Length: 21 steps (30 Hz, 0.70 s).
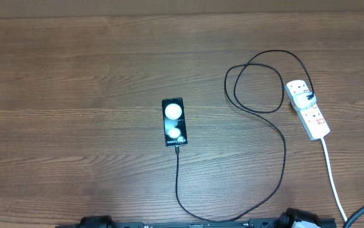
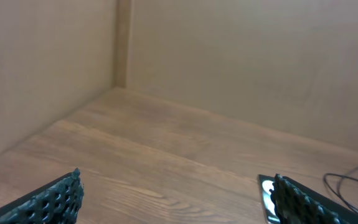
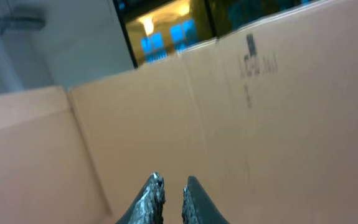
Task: Plug charger to phone and switch on socket
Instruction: 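Lift the right gripper away from the power strip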
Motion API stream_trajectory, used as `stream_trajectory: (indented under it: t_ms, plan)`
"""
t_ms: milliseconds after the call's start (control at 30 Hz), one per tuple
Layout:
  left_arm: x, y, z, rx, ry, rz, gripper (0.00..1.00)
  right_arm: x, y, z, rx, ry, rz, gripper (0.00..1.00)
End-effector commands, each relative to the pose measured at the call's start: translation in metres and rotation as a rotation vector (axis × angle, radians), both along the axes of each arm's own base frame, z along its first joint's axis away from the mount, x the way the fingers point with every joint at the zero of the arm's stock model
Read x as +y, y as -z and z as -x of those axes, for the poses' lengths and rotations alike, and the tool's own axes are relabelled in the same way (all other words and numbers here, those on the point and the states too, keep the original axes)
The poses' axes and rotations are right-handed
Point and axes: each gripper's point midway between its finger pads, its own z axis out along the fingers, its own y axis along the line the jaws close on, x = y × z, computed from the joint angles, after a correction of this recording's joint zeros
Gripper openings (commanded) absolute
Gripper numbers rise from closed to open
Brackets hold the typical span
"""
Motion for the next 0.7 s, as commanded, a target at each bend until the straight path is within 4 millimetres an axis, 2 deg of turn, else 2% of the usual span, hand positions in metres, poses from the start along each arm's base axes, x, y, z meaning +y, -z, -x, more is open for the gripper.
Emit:
stream_trajectory:
  t_ms: [0, 233, 433, 467, 533, 667]
  plan:
    - [-0.004, 0.002, 0.003, -0.008, -0.048, 0.014, 1.0, 0.011, 0.013, 0.032, -0.037, -0.014, 0.039, 0.12]
    - [-0.008, 0.004, 0.005, 0.0, -0.118, 0.014, 1.0, 0.016, 0.057, 0.083, -0.099, 0.063, 0.056, 0.15]
    - [-0.009, 0.026, 0.008, 0.089, -0.127, 0.025, 1.0, 0.028, 0.069, 0.12, -0.16, 0.056, 0.084, 0.14]
    - [-0.009, 0.025, 0.008, 0.087, -0.127, 0.025, 1.0, 0.029, 0.07, 0.125, -0.175, 0.06, 0.107, 0.15]
    - [-0.007, 0.011, 0.006, 0.03, -0.134, 0.017, 1.0, 0.031, 0.074, 0.135, -0.205, 0.078, 0.161, 0.15]
    - [-0.002, -0.007, -0.002, -0.041, -0.152, 0.021, 1.0, 0.034, 0.084, 0.156, -0.241, 0.087, 0.166, 0.15]
